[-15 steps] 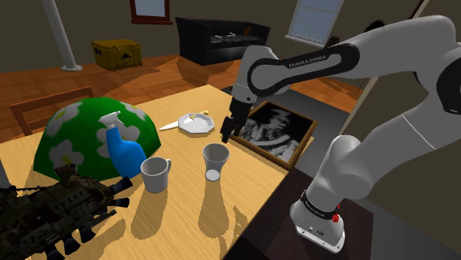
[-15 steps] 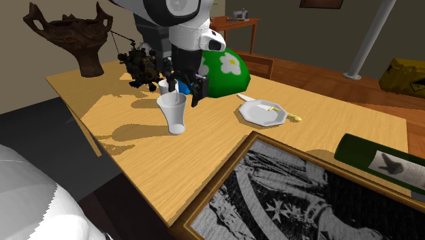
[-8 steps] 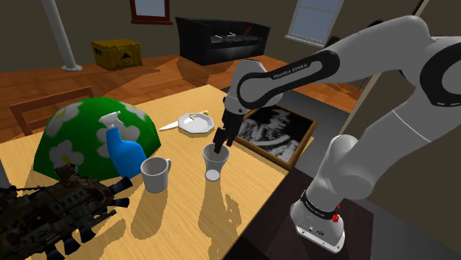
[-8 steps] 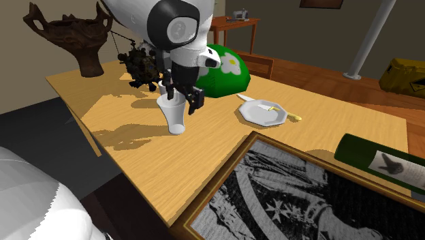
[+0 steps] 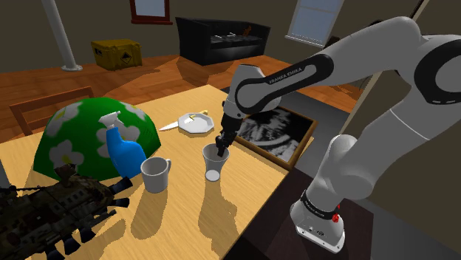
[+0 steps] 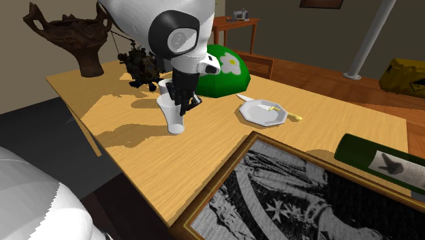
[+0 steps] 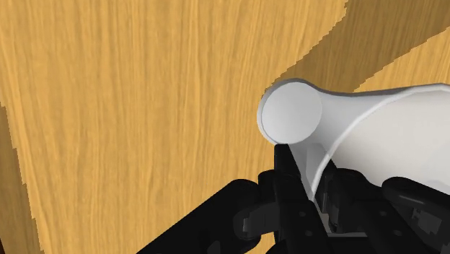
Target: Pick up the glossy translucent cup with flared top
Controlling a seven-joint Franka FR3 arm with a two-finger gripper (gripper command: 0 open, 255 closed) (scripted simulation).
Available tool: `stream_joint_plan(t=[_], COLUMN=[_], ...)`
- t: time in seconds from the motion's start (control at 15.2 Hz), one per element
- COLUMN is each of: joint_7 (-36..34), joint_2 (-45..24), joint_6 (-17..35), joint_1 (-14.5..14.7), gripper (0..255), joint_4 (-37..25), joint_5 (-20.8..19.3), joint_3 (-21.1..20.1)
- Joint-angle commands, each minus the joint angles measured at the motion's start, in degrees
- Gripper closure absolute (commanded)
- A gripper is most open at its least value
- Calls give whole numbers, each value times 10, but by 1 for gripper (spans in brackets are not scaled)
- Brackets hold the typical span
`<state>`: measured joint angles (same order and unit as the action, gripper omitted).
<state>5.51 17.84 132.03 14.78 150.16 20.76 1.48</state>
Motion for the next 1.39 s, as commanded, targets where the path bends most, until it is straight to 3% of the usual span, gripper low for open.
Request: stream_joint_plan(t=[0.0,0.33,1.32], joint_7=[0,1,-43], joint_2=[0,1,67], joint_6=[0,2,-124], joint_1=[0,0,-12], gripper=[255,255,255], joint_4=[0,3,-62], joint_5=[0,0,-32], joint_3=[0,0,-1])
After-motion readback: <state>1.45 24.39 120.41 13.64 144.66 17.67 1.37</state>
